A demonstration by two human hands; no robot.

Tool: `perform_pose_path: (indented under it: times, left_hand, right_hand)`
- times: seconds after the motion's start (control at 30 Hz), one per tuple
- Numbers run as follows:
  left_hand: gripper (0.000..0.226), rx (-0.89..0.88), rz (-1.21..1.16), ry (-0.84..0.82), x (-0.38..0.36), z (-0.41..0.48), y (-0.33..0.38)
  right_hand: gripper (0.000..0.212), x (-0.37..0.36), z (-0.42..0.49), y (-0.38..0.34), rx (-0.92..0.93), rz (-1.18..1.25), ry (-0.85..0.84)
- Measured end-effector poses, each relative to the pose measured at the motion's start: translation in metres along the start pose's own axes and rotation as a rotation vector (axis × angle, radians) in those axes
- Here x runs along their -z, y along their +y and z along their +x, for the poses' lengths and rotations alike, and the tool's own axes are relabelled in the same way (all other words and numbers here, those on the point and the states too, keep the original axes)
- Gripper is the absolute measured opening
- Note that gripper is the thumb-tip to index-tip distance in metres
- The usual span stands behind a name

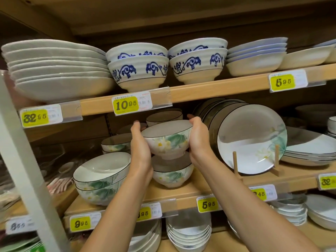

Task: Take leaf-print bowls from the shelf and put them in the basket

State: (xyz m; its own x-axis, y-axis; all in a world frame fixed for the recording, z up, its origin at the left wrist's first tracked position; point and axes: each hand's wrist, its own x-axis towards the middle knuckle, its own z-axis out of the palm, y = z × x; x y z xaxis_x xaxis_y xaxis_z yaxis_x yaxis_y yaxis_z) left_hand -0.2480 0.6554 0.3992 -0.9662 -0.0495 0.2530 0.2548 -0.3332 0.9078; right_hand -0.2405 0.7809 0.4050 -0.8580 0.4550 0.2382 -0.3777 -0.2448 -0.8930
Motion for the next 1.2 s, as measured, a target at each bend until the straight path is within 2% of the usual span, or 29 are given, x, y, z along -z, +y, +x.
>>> perform_pose_path:
  times: [0.1,0.13,0.2,0.27,0.33,0.63,0.8,0.97,1.1,1.2]
  left_hand:
    - [0.088,-0.049,0.144,0.102,0.004,0.005,-0.011]
    - [0.091,-0.072,0.192,0.123,0.006,0.006,-0.014]
    - [0.084,-0.122,0.274,0.153,0.009,0.007,-0.022]
    - [0.062,-0.168,0.339,0.165,0.009,0.007,-0.03]
    - [0.05,-0.174,0.403,0.16,0.012,0.013,-0.04]
    - [0.049,-0.112,0.459,0.144,0.026,0.023,-0.078]
    - [0.033,-0.099,0.434,0.159,0.028,0.026,-0.087]
    - [0.045,-0.11,0.443,0.16,0.031,0.028,-0.091]
    - [0.044,-0.127,0.488,0.149,0.031,0.018,-0.078]
    - [0.057,-0.233,0.45,0.11,0.029,-0.007,-0.06]
  right_hand:
    - [0.05,0.002,0.002,0.01,0.019,-0.216,-0.043]
    - [0.052,0.005,0.003,0.016,0.025,-0.279,-0.059]
    - [0.051,0.011,0.006,0.025,0.04,-0.383,-0.074]
    - [0.052,0.016,0.01,0.029,0.021,-0.43,-0.07]
    - [0.049,0.019,0.013,0.035,-0.023,-0.426,-0.068]
    - [0.038,0.028,0.014,0.069,-0.095,-0.369,-0.035]
    - [0.038,0.033,0.017,0.081,-0.119,-0.336,-0.044]
    - [0.039,0.035,0.02,0.083,-0.108,-0.344,-0.095]
    - [0.019,0.04,0.014,0.074,-0.006,-0.31,-0.1]
    - [0.013,0.046,-0.004,0.058,0.216,-0.363,-0.085]
